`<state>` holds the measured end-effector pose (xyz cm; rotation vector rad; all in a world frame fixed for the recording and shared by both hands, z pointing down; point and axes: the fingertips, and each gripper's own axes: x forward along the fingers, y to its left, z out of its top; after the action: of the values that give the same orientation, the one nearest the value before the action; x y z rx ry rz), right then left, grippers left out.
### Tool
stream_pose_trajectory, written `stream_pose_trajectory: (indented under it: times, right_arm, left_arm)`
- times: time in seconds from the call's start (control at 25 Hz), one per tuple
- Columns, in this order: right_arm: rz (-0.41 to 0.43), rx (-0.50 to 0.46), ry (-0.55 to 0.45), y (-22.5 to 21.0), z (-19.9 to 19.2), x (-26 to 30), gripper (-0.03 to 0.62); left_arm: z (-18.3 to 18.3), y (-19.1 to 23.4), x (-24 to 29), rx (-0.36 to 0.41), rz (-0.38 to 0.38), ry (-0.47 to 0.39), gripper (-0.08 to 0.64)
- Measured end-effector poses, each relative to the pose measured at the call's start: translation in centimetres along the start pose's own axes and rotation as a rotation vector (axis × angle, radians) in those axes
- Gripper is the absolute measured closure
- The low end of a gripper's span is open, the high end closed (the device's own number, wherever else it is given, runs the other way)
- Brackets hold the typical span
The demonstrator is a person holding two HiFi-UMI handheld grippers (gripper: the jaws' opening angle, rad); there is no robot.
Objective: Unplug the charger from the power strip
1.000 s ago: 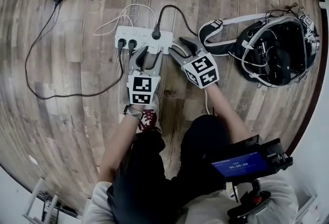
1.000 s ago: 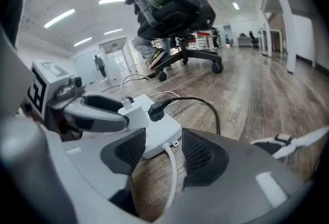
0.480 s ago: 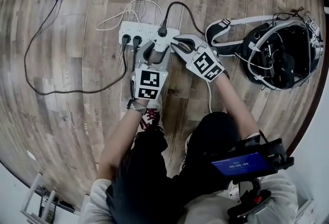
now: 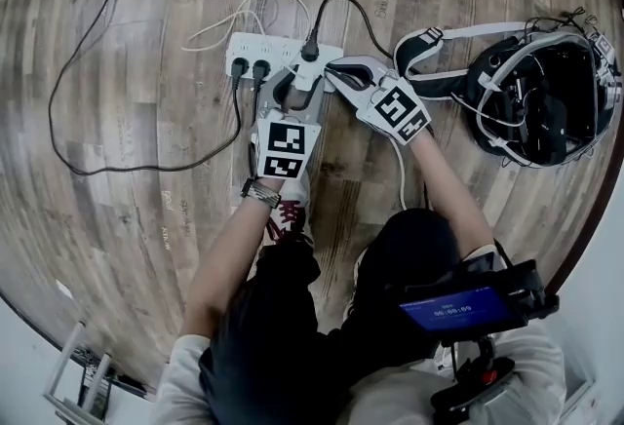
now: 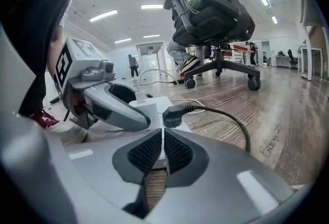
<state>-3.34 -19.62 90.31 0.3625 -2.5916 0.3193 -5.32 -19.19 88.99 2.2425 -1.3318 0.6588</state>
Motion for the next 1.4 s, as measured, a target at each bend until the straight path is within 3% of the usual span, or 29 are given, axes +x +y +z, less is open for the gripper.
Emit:
stream_pose_trajectory:
  times: [0.52,0.68,1.4]
  right_arm:
    - [-0.02,0.02,-0.011,0.0,0.2,0.3,0.589]
    - [-0.039,0.022,-0.011,0.0,0.2,0.3,0.589]
    - [-0.011,0.005,0.038,0.9,-0.4,0.9,0.592]
  left_arm:
    - [0.1,0.6,0.2,-0.074,0.077,-0.002,0.404]
    - [0.2,0.8,0.1,-0.075,0.119,0.01,0.413]
    - [-0.4,1.3,-0.4,-0.056,0.167,-0.045,0.42]
